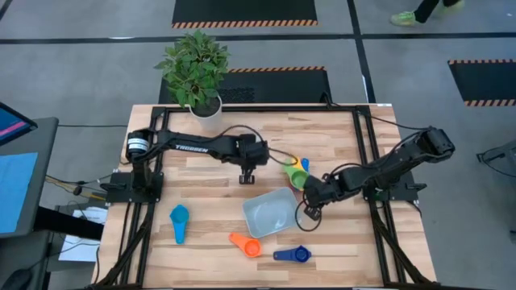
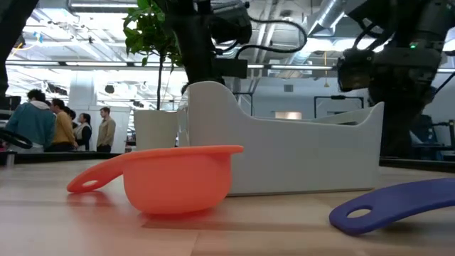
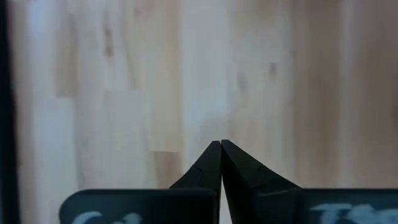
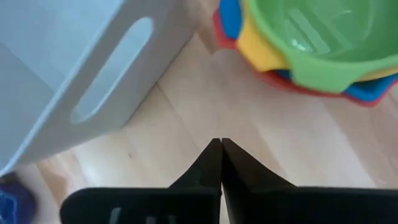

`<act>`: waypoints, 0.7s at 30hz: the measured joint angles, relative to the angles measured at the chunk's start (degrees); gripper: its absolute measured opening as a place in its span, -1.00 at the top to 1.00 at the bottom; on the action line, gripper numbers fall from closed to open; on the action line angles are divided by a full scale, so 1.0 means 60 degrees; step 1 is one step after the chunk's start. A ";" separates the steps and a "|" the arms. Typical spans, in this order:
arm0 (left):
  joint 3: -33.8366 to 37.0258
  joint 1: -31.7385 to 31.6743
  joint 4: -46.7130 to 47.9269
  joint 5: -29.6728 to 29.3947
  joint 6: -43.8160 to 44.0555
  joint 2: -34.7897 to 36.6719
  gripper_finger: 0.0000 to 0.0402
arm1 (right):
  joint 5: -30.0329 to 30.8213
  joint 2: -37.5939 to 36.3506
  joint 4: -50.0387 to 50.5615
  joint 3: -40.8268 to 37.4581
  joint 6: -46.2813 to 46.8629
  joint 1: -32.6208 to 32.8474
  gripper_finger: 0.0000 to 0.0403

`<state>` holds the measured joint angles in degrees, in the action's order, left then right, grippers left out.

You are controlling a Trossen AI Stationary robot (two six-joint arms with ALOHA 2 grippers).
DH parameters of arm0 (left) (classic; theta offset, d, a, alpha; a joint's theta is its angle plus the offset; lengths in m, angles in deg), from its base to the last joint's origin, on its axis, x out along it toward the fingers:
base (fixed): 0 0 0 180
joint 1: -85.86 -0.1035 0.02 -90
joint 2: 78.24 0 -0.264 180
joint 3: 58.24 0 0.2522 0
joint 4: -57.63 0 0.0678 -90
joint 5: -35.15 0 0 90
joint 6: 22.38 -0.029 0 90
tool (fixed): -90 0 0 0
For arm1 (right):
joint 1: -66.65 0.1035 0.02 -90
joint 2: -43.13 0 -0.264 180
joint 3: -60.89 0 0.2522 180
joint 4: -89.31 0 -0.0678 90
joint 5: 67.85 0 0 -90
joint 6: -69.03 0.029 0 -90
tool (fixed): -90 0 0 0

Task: Nest measuring cups in basket
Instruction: Adjust the gray bin

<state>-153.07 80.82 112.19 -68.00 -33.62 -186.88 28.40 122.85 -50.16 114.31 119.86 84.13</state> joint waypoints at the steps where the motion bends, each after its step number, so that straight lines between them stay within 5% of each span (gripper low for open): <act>1: 0.0004 0.0200 0.0022 -0.0149 0.0031 0.0000 1.00 | 0.0067 0.0000 0.0041 0.0000 0.0032 0.0076 0.91; 10: -0.0806 0.2661 0.0586 -0.1855 0.1075 0.0062 1.00 | 0.0901 0.0033 -0.0067 0.0000 0.0048 0.0295 0.87; 21: -0.0775 0.4337 -0.0294 -0.1684 0.2835 -0.0029 1.00 | 0.1221 0.0033 -0.1138 0.0000 -0.0413 0.0489 0.95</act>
<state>-157.72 106.85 110.42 -78.11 -16.61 -187.05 35.73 123.05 -56.98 114.31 117.38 87.06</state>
